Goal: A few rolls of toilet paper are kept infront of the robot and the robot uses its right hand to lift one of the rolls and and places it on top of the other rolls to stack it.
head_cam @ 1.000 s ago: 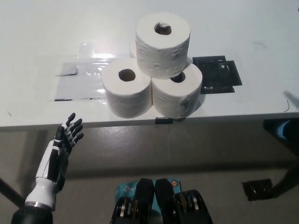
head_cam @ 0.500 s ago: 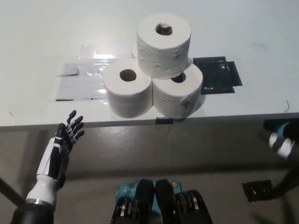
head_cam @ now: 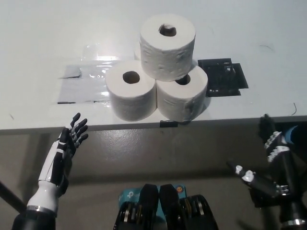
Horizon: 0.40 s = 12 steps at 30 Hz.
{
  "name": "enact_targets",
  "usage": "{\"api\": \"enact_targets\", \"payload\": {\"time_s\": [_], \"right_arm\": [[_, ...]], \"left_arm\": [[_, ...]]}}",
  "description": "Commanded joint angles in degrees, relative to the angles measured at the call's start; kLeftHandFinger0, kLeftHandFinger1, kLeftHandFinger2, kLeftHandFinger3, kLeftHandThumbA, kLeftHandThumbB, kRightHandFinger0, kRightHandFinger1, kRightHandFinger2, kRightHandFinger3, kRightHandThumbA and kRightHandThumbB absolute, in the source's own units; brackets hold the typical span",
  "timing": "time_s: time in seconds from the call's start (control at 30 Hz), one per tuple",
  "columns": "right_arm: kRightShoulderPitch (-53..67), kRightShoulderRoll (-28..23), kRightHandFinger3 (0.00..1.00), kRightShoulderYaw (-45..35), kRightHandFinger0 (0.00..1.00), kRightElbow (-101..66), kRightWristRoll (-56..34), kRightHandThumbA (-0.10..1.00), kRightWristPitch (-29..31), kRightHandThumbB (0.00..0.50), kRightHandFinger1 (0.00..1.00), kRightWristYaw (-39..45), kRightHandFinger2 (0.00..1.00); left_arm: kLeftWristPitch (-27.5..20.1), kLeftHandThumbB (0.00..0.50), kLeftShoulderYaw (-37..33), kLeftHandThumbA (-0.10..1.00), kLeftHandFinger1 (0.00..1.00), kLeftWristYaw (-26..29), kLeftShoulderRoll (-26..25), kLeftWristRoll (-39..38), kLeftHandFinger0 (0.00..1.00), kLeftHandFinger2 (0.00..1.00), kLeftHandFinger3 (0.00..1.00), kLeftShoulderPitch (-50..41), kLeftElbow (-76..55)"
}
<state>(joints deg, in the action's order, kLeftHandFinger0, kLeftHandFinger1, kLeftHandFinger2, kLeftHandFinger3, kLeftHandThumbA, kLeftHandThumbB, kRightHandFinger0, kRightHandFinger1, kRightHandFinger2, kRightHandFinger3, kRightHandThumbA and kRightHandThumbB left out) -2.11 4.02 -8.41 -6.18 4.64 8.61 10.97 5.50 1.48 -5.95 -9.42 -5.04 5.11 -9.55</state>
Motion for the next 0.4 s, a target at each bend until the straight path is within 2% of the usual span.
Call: {"api": "enact_targets", "payload": {"time_s": [0.0, 0.03, 0.1, 0.13, 0.23, 0.37], "right_arm": [[-2.8, 0.5, 1.00, 2.0, 1.00, 4.3, 1.2, 0.88, 8.0, 0.091, 1.00, -4.0, 1.00], [-2.9, 0.4, 1.00, 2.4, 1.00, 5.3, 1.5, 0.84, 8.5, 0.084, 1.00, -4.5, 1.00], [-3.2, 0.2, 1.00, 3.2, 1.00, 6.1, 3.1, 0.92, 8.2, 0.096, 1.00, -5.1, 1.00], [-2.5, 0.5, 1.00, 4.1, 1.00, 6.5, 3.3, 0.92, 7.3, 0.118, 1.00, -5.2, 1.00], [-2.3, 0.9, 1.00, 5.5, 1.00, 8.0, 1.5, 0.83, 7.5, 0.101, 1.00, -4.7, 1.00], [-1.4, 0.9, 1.00, 6.8, 1.00, 7.9, 1.5, 0.79, 7.3, 0.096, 1.00, -4.8, 1.00]], "left_arm": [[-0.9, 0.250, 0.0, 1.00, 1.00, -0.9, -1.2, 0.6, 1.00, 1.00, 1.00, -0.1, -2.0], [-1.0, 0.248, -0.1, 1.00, 1.00, -1.0, -1.1, 0.4, 1.00, 1.00, 1.00, -0.4, -2.1], [-0.7, 0.264, -0.2, 1.00, 1.00, -0.9, -0.9, 0.4, 1.00, 1.00, 1.00, -0.8, -2.1], [-0.6, 0.263, -0.4, 1.00, 1.00, -0.8, -0.8, 0.6, 1.00, 1.00, 1.00, -1.8, -2.5], [-0.7, 0.265, -0.8, 1.00, 1.00, -1.0, -0.9, 0.8, 1.00, 1.00, 1.00, -2.8, -2.9], [-0.2, 0.286, -1.2, 1.00, 1.00, -1.0, -0.7, 0.9, 1.00, 1.00, 1.00, -3.6, -3.2]]}}
